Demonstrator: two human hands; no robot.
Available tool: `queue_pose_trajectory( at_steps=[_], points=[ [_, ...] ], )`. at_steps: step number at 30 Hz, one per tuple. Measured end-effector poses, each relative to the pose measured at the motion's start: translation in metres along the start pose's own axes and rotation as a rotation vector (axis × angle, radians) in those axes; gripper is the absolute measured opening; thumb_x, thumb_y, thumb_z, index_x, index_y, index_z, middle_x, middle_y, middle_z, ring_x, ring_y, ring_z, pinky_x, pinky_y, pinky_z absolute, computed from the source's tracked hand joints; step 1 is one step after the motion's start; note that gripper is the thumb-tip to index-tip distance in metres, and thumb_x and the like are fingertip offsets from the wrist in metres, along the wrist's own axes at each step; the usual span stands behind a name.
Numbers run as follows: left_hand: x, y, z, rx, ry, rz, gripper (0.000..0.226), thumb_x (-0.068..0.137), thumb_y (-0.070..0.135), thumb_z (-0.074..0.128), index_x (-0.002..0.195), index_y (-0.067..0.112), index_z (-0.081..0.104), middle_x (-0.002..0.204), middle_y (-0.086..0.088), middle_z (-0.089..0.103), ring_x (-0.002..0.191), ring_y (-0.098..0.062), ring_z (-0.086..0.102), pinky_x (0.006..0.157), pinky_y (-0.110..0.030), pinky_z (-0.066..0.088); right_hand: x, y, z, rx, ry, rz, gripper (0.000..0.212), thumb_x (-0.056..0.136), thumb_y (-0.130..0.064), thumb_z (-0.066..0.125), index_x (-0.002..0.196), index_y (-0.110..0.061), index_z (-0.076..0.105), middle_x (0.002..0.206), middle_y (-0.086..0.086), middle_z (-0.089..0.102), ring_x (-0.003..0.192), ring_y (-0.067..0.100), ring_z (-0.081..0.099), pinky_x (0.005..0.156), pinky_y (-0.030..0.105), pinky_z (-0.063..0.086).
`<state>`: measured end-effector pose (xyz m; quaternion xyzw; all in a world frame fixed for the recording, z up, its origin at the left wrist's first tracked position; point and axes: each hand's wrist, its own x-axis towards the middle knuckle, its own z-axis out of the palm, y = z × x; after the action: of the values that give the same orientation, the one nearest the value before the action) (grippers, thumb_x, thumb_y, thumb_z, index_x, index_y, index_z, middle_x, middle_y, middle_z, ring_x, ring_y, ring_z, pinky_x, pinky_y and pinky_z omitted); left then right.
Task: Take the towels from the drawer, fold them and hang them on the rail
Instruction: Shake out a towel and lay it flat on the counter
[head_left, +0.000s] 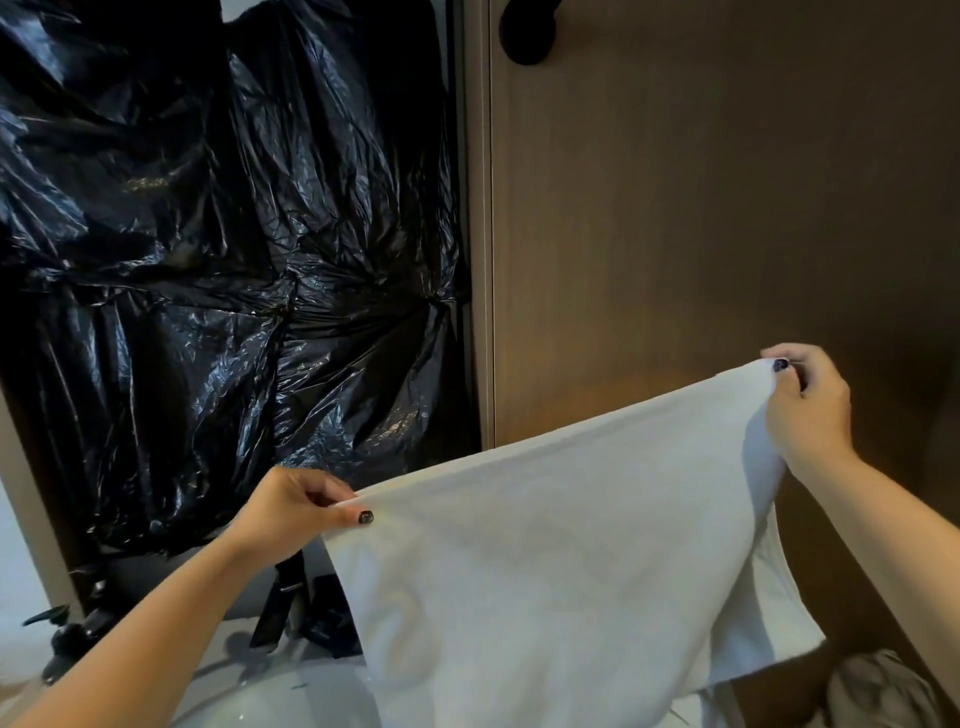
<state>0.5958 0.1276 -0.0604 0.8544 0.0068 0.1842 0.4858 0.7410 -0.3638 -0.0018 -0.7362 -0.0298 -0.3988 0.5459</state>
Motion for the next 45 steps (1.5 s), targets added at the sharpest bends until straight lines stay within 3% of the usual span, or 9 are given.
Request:
queue_pose_trajectory(
  at_steps=[5,10,14,18,21,29,33,39,45],
  points=[
    [-0.003,-0.019,0.016,0.129,0.083,0.001,0.026,0.064,0.032,0.09,0.066,0.015,0.07,0.056,0.002,0.065,0.048,-0.004,0.05,0.047,-0.014,0.039,-0.006,0.004,-0.005,-0.03,-0.033,-0.027,0.023,0.102,-0.015,0.044,0.108,-0.032,0.058,0.112,-0.011,0.057,0.105,0.008,0.052,0.078,0.014,0.04],
    [-0.003,-0.028,0.031,0.157,0.099,0.018,0.017,0.085,0.029,0.076,0.093,0.024,0.062,0.067,0.006,0.058,0.06,-0.013,0.051,0.056,-0.024,0.04,-0.007,0.008,-0.014,-0.06,-0.038,-0.033,0.024,0.102,-0.017,0.045,0.107,-0.036,0.058,0.11,-0.015,0.057,0.094,-0.002,0.054,0.074,0.011,0.038],
    [-0.005,-0.034,0.036,0.157,0.062,-0.054,0.031,0.091,0.038,0.066,0.072,0.015,0.061,0.049,0.009,0.049,0.048,-0.01,0.041,0.055,-0.03,0.033,-0.009,0.016,-0.021,-0.077,-0.033,-0.009,0.022,0.102,-0.017,0.045,0.108,-0.034,0.059,0.11,-0.014,0.057,0.099,0.006,0.053,0.074,0.013,0.039],
    [-0.012,-0.041,0.053,-0.018,0.118,-0.225,0.035,0.095,0.038,0.061,0.077,0.009,0.053,0.05,0.01,0.052,0.053,-0.013,0.046,0.059,-0.033,0.036,-0.014,0.025,-0.027,-0.087,-0.034,0.025,0.022,0.103,-0.016,0.044,0.11,-0.031,0.058,0.112,-0.012,0.056,0.107,0.01,0.051,0.085,0.024,0.042],
    [-0.019,-0.041,0.069,-0.032,0.165,-0.271,0.036,0.095,0.042,0.058,0.08,0.01,0.054,0.048,0.009,0.054,0.048,-0.009,0.049,0.051,-0.028,0.038,-0.016,0.031,-0.03,-0.103,-0.04,0.05,0.021,0.103,-0.015,0.043,0.113,-0.028,0.058,0.113,-0.009,0.056,0.108,0.011,0.05,0.086,0.027,0.042],
    [-0.034,-0.015,0.107,-0.17,0.417,-0.22,0.024,0.102,0.039,0.046,0.091,0.018,0.05,0.079,-0.011,0.054,0.069,-0.023,0.051,0.057,-0.034,0.042,-0.027,0.042,-0.043,-0.142,0.034,0.08,0.015,0.104,-0.018,0.039,0.113,-0.021,0.051,0.106,-0.001,0.054,0.1,0.016,0.052,0.081,0.03,0.042],
    [-0.04,0.006,0.11,-0.225,0.495,-0.235,0.029,0.1,0.047,0.046,0.09,0.02,0.05,0.08,-0.011,0.055,0.067,-0.025,0.052,0.053,-0.036,0.042,-0.028,0.043,-0.057,-0.17,0.061,0.057,0.023,0.104,-0.027,0.04,0.117,-0.012,0.051,0.101,0.003,0.054,0.094,0.019,0.053,0.075,0.032,0.04],
    [-0.04,0.034,0.091,-0.168,0.598,-0.085,0.024,0.094,0.049,0.05,0.086,0.026,0.05,0.084,-0.005,0.058,0.071,-0.021,0.054,0.059,-0.038,0.044,-0.023,0.037,-0.076,-0.163,0.092,-0.006,0.031,0.105,-0.027,0.038,0.118,-0.006,0.054,0.101,0.004,0.055,0.095,0.018,0.051,0.078,0.032,0.039],
    [-0.055,0.038,0.085,-0.147,0.61,-0.062,0.031,0.095,0.048,0.053,0.085,0.019,0.051,0.08,-0.002,0.055,0.068,-0.018,0.052,0.058,-0.037,0.042,-0.032,0.035,-0.083,-0.171,0.061,-0.005,0.029,0.105,-0.026,0.037,0.116,-0.005,0.054,0.1,0.007,0.055,0.093,0.02,0.052,0.077,0.032,0.039]
  ],
)
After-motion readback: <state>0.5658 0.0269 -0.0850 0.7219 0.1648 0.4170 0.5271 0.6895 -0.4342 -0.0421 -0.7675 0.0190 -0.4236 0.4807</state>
